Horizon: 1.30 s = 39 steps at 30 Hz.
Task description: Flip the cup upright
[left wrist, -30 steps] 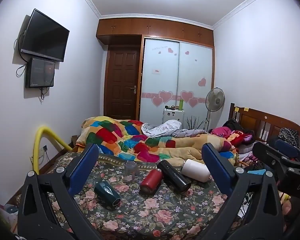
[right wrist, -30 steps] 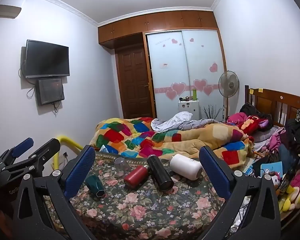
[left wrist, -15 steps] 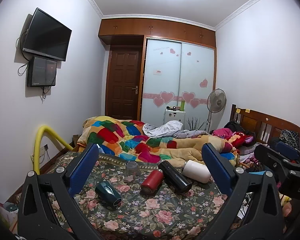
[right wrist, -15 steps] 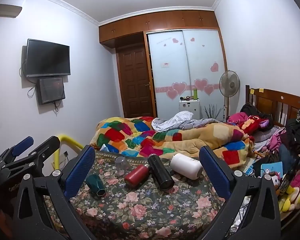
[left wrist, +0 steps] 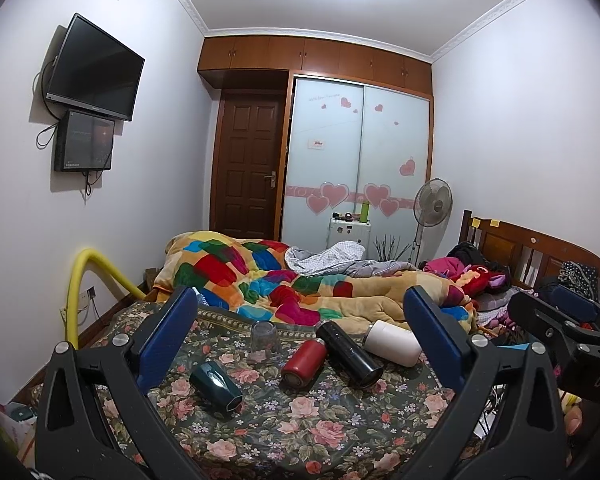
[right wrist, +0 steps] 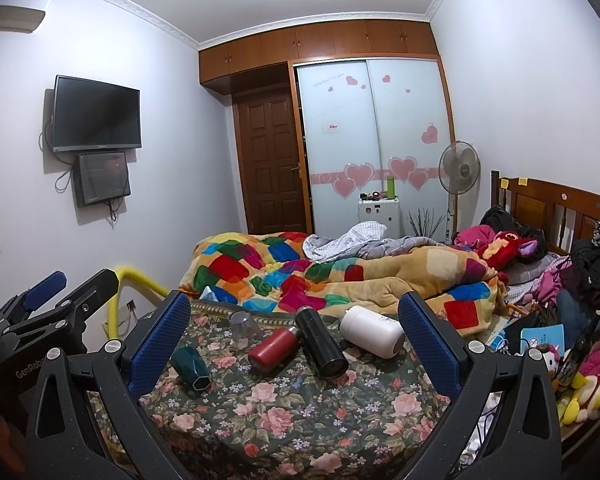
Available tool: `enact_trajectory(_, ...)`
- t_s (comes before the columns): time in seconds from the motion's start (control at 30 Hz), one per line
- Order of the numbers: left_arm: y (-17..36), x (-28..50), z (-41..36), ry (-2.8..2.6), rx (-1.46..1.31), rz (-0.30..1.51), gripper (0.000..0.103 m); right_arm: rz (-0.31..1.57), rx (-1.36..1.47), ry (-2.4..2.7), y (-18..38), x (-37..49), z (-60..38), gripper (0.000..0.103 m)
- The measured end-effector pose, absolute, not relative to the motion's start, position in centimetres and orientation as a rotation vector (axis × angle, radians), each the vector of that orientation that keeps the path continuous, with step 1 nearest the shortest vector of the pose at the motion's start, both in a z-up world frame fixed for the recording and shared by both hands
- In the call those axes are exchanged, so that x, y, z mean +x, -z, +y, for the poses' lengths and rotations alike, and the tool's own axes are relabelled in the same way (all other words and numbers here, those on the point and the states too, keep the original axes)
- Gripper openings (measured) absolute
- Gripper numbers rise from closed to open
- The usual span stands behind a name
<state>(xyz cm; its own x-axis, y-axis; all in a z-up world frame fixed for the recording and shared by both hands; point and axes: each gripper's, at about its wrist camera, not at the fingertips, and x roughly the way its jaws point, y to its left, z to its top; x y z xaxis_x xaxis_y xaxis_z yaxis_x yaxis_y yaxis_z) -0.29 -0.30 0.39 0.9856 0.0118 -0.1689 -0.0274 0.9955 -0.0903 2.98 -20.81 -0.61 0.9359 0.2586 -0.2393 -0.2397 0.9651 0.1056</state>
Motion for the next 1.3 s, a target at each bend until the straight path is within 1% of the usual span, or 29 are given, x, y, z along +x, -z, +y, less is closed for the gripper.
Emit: enact_trajectory(1.3, -0.33, -0.24, -0.4, -0.02, -0.101, 0.171, 0.103, 0.257, 0.068, -0.253, 0.58, 3.13, -21.21, 0.103)
